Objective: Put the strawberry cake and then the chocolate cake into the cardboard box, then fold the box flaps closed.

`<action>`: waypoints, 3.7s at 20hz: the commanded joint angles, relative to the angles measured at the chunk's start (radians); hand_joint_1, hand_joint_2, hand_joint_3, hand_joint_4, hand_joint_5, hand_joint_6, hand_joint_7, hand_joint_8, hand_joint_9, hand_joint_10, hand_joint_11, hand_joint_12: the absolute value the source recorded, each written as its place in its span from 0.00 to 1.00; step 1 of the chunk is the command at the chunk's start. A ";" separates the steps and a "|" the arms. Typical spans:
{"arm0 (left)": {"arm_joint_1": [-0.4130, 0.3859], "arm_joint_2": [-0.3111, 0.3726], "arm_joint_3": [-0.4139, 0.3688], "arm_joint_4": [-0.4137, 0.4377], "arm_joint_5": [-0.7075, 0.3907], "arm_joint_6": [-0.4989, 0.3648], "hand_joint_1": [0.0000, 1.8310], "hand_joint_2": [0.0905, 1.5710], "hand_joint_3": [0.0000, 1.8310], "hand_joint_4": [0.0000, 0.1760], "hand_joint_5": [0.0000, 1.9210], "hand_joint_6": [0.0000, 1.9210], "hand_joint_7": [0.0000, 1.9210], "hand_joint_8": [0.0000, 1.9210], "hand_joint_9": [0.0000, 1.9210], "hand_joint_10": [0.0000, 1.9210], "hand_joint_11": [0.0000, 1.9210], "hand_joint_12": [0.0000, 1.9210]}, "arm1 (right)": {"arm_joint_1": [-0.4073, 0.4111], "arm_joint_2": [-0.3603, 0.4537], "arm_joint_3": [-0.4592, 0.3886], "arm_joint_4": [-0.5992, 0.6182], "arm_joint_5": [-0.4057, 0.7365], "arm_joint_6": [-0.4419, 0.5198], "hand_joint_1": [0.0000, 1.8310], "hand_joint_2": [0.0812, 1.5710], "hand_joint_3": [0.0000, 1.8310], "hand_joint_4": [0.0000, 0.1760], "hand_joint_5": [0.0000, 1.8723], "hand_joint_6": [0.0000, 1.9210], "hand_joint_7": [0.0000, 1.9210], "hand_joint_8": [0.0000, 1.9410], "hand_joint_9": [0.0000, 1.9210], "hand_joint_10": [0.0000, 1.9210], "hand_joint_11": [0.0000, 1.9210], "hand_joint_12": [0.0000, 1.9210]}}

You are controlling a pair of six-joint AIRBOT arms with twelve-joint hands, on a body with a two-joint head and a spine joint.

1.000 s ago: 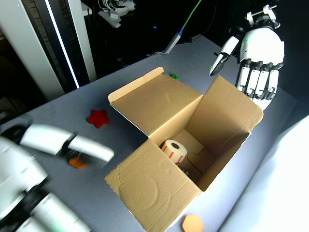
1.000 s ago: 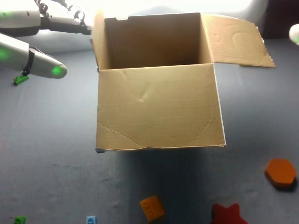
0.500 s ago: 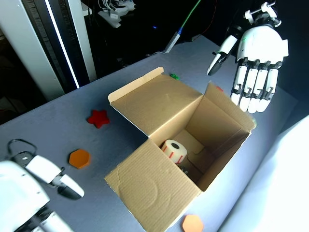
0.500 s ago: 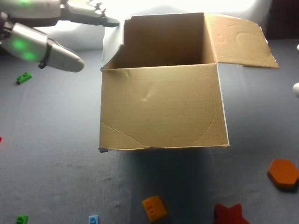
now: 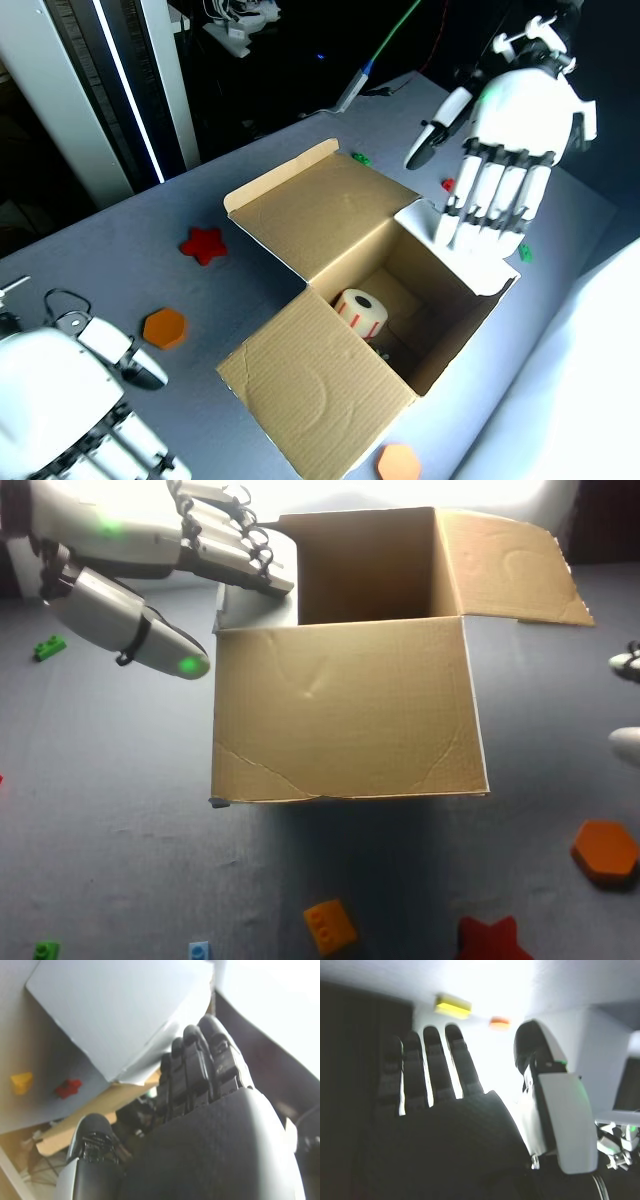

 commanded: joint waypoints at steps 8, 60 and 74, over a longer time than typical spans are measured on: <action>0.045 -0.019 0.043 -0.067 -0.037 0.043 0.00 0.76 0.00 0.00 0.11 0.00 0.12 0.00 0.12 0.00 0.00 0.37 | 0.048 -0.032 0.004 -0.201 0.109 0.186 0.00 0.82 0.00 0.00 0.09 0.00 0.10 0.00 0.10 0.01 0.00 0.35; 0.355 0.240 -0.365 -0.189 0.018 0.147 0.00 0.78 0.00 0.00 0.12 0.00 0.15 0.00 0.14 0.00 0.00 0.43 | 0.403 0.201 -0.223 -0.109 0.025 0.207 0.00 0.82 0.00 0.00 0.11 0.00 0.10 0.00 0.08 0.01 0.00 0.19; 0.012 0.279 -0.412 -0.113 -0.059 -0.031 0.00 0.77 0.00 0.00 0.13 0.00 0.14 0.00 0.14 0.00 0.00 0.43 | 0.352 0.219 -0.204 -0.109 0.163 0.230 0.00 0.81 0.00 0.00 0.09 0.00 0.09 0.00 0.07 0.00 0.00 0.25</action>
